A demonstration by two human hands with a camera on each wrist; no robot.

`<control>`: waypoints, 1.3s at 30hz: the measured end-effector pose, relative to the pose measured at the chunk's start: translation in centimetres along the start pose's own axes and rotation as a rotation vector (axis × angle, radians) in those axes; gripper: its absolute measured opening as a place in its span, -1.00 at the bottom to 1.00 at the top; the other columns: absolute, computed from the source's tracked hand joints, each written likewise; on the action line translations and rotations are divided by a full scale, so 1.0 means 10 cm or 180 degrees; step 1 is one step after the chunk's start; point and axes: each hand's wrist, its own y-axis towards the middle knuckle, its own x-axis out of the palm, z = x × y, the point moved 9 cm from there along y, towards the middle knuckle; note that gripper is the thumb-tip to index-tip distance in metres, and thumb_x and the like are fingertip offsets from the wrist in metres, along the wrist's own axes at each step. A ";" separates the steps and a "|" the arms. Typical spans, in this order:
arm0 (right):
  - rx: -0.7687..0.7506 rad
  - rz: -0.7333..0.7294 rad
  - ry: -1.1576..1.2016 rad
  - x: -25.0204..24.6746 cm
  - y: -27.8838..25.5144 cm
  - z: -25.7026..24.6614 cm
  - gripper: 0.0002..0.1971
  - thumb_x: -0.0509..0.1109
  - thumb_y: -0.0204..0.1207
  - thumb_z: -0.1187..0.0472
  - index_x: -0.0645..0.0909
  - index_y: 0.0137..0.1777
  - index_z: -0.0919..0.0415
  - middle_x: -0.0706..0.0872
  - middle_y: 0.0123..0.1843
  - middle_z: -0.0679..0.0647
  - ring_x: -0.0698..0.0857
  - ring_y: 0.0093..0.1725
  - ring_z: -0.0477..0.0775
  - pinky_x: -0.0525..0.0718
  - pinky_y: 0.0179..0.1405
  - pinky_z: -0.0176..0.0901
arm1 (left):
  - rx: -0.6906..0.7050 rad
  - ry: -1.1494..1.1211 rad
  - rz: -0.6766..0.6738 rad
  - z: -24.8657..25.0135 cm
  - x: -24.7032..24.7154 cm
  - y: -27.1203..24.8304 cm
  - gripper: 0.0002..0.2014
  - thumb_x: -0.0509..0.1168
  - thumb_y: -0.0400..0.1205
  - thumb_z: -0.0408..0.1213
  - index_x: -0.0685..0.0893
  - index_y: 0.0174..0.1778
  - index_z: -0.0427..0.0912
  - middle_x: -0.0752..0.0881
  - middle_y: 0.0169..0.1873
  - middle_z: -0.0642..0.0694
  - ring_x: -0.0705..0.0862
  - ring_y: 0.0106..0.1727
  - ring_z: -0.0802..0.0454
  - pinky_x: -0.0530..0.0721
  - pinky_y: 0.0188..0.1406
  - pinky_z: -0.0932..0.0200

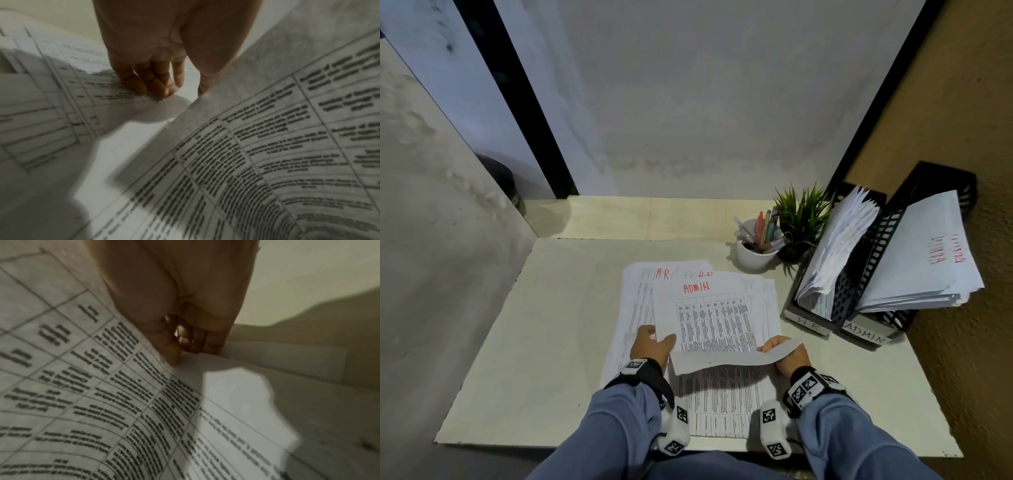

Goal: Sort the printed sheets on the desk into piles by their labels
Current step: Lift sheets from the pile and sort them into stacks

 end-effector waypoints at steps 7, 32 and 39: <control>0.0024 0.0085 -0.0347 0.00 0.01 -0.04 -0.58 -0.01 0.41 0.71 0.46 -0.49 0.32 0.56 -0.64 0.14 0.50 -0.50 0.14 0.46 -0.74 -0.42 | 0.0667 -0.0219 -0.0005 0.13 -0.05 -0.08 -0.82 0.32 0.46 -0.41 0.73 -0.39 -0.09 0.65 -0.40 -0.13 0.53 -0.36 -0.08 0.49 -0.24 0.11; -0.1757 -0.0382 -0.0176 0.60 -0.88 -1.56 -0.78 0.30 0.52 0.50 0.63 0.02 0.20 0.72 -0.12 0.06 0.69 -0.12 0.01 0.67 -0.25 -0.39 | 0.1880 -0.1071 -0.0033 1.35 -0.30 -0.81 -0.85 0.33 0.60 -0.43 0.58 -0.28 -0.17 0.66 -0.39 0.04 0.63 -0.39 0.30 0.58 -0.36 0.47; -0.1158 -0.0241 -0.0773 0.57 -0.70 -1.08 -0.77 0.30 0.46 0.55 0.59 -0.28 0.22 0.66 -0.24 0.27 0.62 -0.12 0.14 0.66 -0.20 -0.14 | 0.1360 -0.0334 -0.0306 1.03 -0.12 -0.73 -0.94 0.29 0.60 -0.33 0.65 -0.16 -0.10 0.72 -0.27 -0.05 0.71 -0.20 -0.03 0.65 -0.27 0.22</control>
